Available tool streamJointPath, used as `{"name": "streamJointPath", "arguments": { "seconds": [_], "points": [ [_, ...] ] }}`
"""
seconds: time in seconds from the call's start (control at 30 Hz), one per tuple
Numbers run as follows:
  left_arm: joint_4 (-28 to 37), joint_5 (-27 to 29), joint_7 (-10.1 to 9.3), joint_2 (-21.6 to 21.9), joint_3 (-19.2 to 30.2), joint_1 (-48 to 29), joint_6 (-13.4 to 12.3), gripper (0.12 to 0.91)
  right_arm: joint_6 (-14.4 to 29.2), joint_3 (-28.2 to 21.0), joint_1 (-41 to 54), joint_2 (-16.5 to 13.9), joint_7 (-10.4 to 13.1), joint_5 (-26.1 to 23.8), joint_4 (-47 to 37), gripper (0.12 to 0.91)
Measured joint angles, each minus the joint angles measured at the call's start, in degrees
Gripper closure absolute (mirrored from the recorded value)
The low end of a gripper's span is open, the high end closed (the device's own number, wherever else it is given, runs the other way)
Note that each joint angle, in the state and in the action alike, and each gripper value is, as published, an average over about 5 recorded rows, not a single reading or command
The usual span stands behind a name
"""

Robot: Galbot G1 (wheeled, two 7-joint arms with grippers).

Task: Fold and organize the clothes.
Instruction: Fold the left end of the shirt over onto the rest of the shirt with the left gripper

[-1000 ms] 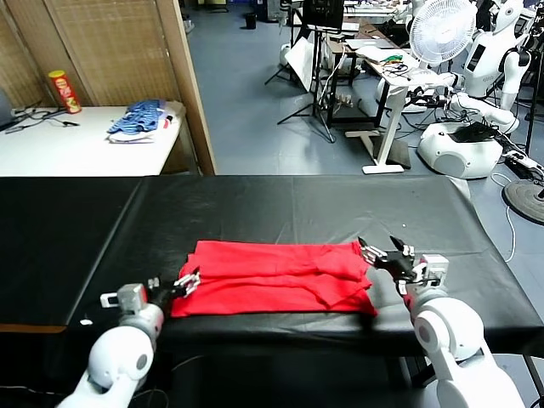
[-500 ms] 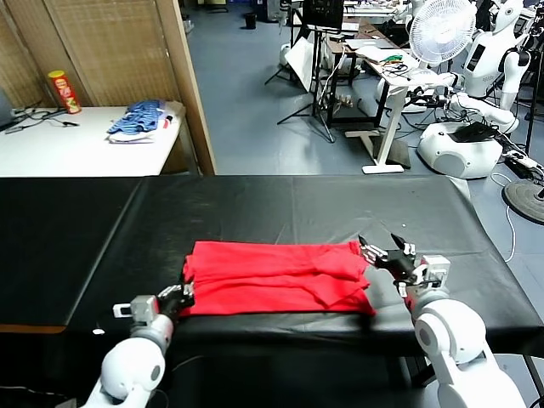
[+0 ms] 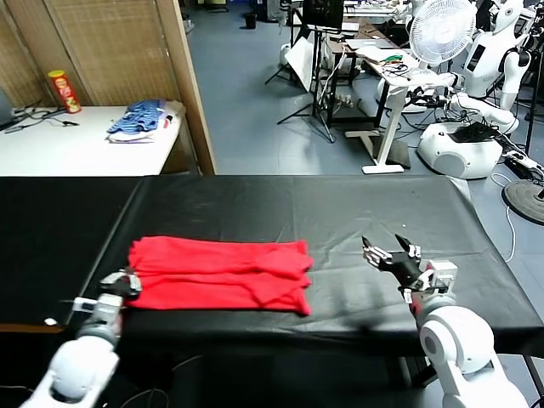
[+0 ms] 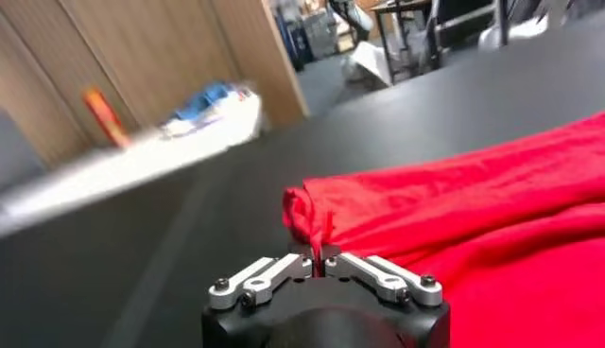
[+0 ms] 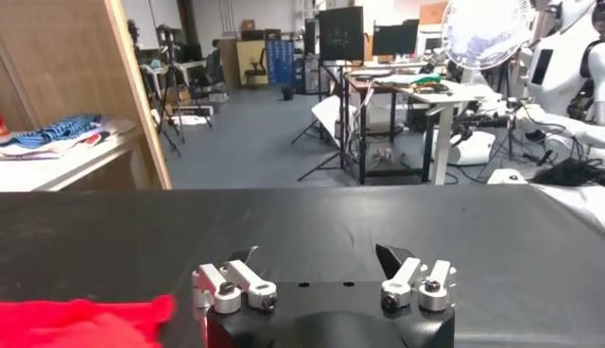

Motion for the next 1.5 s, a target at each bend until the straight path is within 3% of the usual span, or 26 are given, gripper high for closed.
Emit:
{"name": "streamJointPath", "arguments": {
  "seconds": [0.13, 0.37, 0.57, 0.87, 1.17, 1.27, 1.5],
  "points": [
    [-3.08, -3.48, -2.55, 1.03, 0.99, -0.28, 2.97, 0.88, -0.02, 0.32, -0.93, 0.59, 0.03, -1.28, 0.67, 0.227],
    [-9.67, -17.99, -7.4, -4.04, 9.54, -4.88, 7.97, 0.88, -0.07, 1.68, -2.86, 2.0, 0.11, -3.27, 1.68, 0.227],
    [-11.08, -28.37, -8.6, -9.28, 17.49, -10.65, 9.04, 0.88, -0.11, 2.33, -4.26, 3.31, 0.2, -4.64, 2.28, 0.227],
    [-10.21, -31.69, -9.39, -16.3, 24.46, -15.55, 9.26, 0.88, -0.13, 2.26, -4.93, 4.8, 0.2, -5.85, 2.42, 0.227],
    [-7.8, -27.38, -7.95, -19.7, 26.16, -15.31, 7.4, 0.866, 0.57, 0.48, -3.77, 4.69, -1.22, -5.98, 1.5, 0.227],
    [-7.22, -28.0, -7.72, -20.89, 26.38, -15.42, 6.79, 0.763, 1.18, -1.0, -2.84, 4.46, -1.42, -5.97, 0.49, 0.227],
    [-7.97, -27.39, -7.19, -23.46, 25.6, -14.81, 5.73, 0.38, 1.88, -7.77, 1.21, 3.34, -2.7, -6.26, -3.27, 0.227]
  ]
}}
